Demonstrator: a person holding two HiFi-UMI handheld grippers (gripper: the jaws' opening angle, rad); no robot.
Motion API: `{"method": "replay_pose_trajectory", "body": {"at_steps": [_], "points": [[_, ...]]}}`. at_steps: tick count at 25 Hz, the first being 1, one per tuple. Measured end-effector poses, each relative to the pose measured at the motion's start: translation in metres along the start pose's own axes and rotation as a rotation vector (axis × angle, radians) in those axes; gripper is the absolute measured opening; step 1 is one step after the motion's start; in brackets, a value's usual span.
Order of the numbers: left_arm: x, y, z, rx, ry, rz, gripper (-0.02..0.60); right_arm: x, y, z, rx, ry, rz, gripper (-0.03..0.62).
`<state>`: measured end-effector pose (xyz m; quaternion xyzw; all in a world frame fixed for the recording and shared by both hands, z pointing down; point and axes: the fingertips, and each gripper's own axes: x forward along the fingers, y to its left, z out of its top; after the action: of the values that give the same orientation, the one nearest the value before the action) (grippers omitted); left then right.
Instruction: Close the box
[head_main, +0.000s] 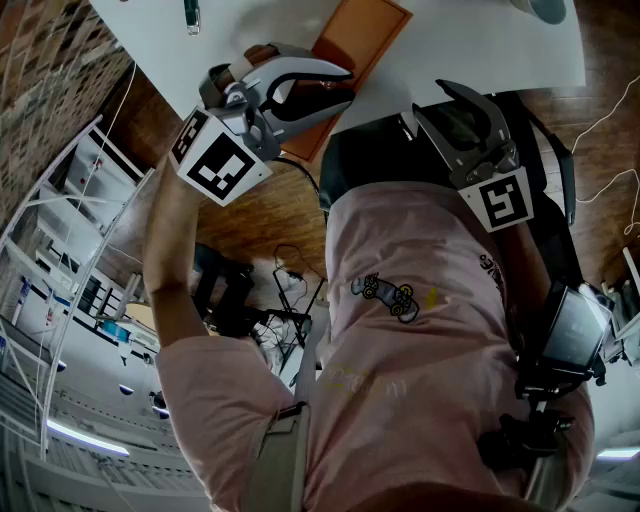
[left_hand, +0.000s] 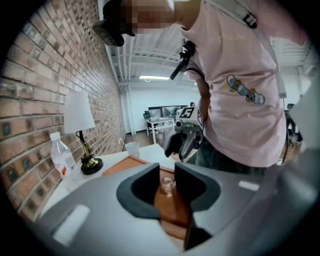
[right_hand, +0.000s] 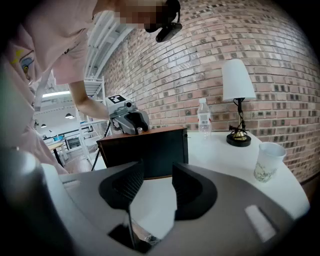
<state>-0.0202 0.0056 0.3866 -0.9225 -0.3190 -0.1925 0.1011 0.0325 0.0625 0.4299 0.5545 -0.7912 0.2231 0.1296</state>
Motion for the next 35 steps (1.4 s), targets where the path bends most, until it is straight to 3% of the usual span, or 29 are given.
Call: {"method": "replay_pose_trajectory", "body": {"at_steps": [10,16,24,29,32,35], "points": [[0.015,0.006,0.005,0.052,-0.024,-0.006,0.084,0.004,-0.01,-0.001,-0.024,0.014,0.013,0.149],[0.008,0.002,0.009,0.035,-0.035,0.004,0.081,0.01,-0.004,0.007,-0.045,0.003,0.017,0.143],[-0.009,0.001,0.055,0.089,-0.032,-0.035,0.081,0.016,0.001,0.015,-0.04,-0.008,0.03,0.14],[-0.028,0.01,0.103,0.097,-0.06,-0.069,0.08,0.02,-0.005,0.023,-0.03,-0.039,0.043,0.14],[-0.045,0.011,0.12,0.141,-0.008,-0.108,0.078,0.024,-0.002,0.023,-0.018,-0.047,0.039,0.14],[-0.047,0.006,0.116,0.129,0.024,-0.158,0.078,0.024,-0.002,0.02,-0.007,-0.038,0.044,0.14]]}}
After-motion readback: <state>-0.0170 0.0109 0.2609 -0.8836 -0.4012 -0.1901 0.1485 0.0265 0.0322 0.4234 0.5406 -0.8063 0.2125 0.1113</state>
